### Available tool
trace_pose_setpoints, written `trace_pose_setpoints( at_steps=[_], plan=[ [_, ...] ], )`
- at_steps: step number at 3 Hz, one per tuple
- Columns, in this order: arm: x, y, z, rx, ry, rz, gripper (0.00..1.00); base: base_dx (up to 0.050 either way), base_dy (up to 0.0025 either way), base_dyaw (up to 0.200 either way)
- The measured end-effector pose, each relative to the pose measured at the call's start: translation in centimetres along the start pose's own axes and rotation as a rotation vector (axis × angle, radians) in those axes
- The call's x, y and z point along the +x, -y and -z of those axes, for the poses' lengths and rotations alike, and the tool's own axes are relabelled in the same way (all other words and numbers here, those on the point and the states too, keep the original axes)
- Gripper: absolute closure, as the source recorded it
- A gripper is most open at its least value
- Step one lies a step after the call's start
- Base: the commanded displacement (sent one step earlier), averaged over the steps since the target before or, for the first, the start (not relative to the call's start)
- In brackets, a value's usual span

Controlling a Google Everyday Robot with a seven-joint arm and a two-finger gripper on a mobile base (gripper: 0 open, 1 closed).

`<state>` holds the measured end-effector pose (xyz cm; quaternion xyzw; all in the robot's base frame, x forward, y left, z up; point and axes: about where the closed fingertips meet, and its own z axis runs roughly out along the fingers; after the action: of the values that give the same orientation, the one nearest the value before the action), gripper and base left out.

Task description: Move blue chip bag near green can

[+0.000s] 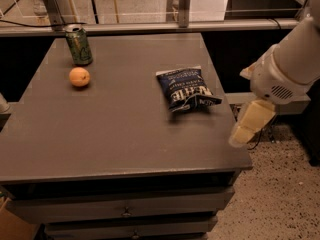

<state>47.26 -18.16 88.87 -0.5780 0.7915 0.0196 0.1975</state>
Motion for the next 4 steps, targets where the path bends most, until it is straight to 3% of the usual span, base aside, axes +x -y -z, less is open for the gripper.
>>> trace_pose_setpoints(
  at_steps=[1, 4],
  plan=[
    [-1.93, 1.25, -6.18, 0.001, 0.072, -0.024, 0.0, 0.0, 0.0, 0.0],
    [-2.31, 1.93, -6.87, 0.041, 0.111, -0.027, 0.0, 0.0, 0.0, 0.0]
  ],
)
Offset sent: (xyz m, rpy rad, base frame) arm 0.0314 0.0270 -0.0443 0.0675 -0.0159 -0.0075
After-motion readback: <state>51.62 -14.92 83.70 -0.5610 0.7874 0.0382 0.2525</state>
